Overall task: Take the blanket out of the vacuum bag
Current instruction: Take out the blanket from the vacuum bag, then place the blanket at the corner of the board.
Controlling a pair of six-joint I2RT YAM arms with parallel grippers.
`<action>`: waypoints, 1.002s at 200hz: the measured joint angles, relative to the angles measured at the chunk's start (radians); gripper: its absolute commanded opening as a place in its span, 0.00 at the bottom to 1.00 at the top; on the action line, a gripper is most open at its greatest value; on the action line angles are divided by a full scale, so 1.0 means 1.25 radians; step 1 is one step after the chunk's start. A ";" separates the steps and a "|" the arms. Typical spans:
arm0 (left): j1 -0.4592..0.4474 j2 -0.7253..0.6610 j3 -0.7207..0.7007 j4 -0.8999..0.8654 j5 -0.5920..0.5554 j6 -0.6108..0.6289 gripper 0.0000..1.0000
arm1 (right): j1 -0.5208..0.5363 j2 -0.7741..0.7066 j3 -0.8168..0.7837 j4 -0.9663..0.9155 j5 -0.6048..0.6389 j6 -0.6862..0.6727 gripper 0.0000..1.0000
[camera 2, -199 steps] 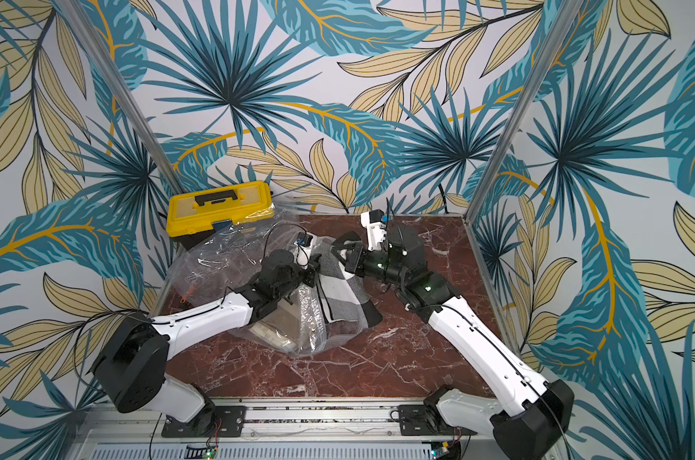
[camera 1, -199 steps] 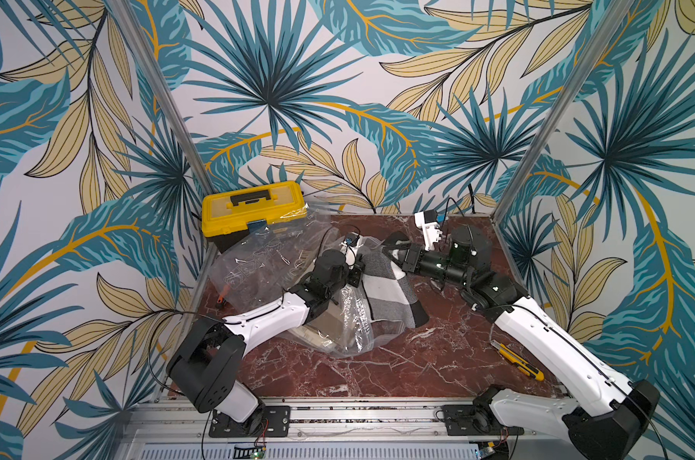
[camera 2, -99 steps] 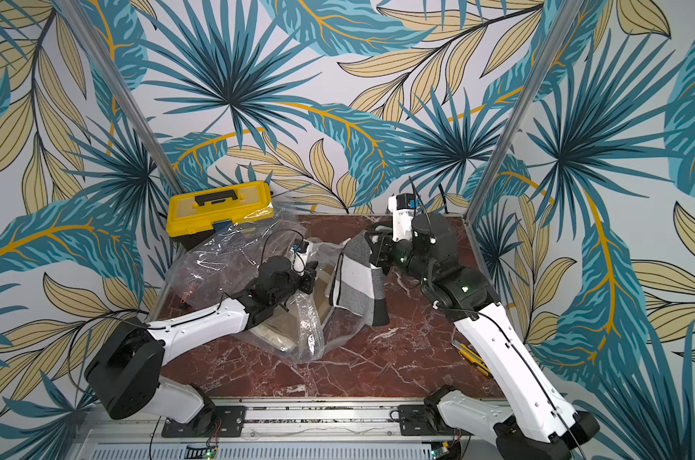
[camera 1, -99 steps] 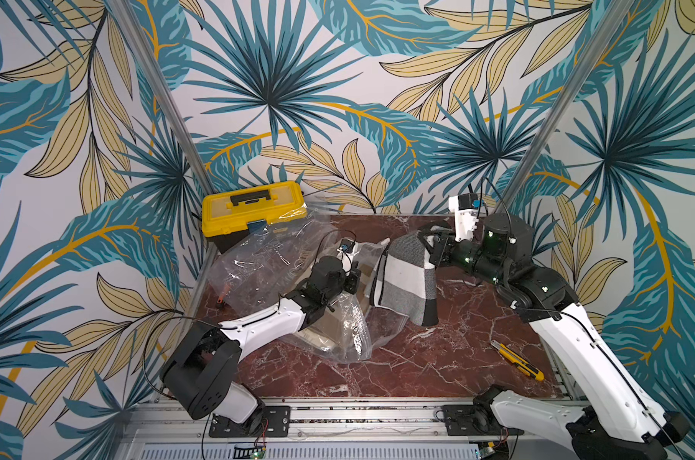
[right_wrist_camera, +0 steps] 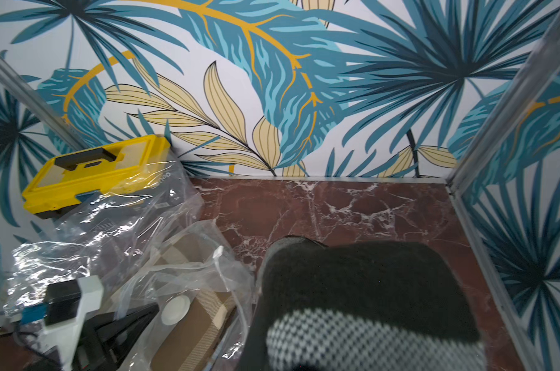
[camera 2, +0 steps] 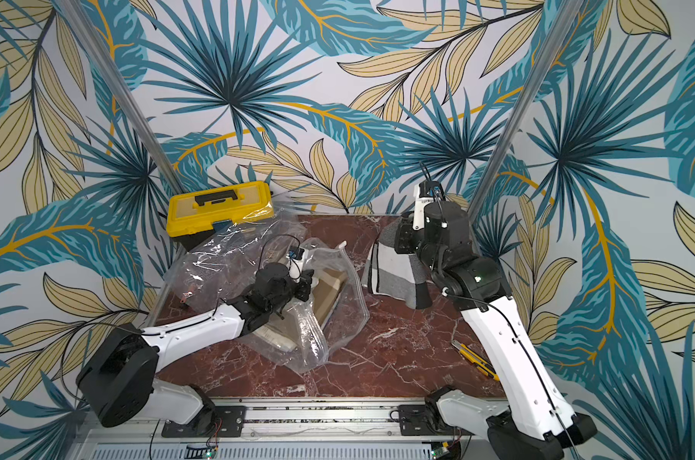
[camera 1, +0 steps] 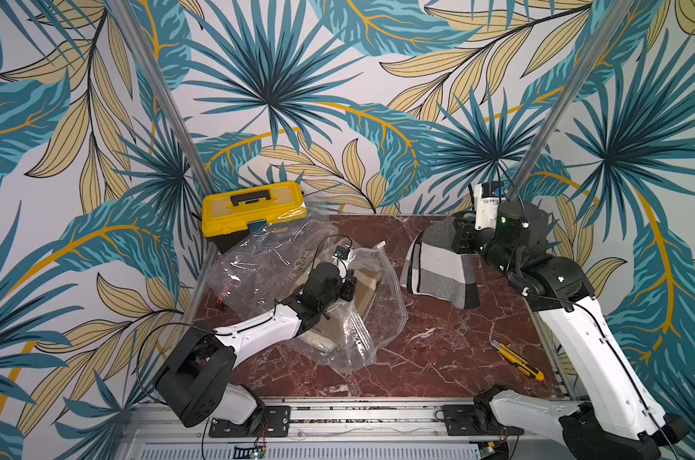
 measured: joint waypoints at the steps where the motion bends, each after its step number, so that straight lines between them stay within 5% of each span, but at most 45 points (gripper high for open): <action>1: 0.000 0.000 0.000 0.000 0.000 0.000 0.00 | -0.001 0.001 0.000 0.000 0.001 -0.001 0.00; 115: 0.000 -0.012 -0.003 -0.023 -0.001 -0.014 0.00 | -0.095 0.284 0.077 0.120 0.075 -0.032 0.00; 200: 0.000 0.003 -0.006 -0.018 -0.002 -0.018 0.00 | -0.149 0.576 0.353 0.161 0.083 -0.005 0.00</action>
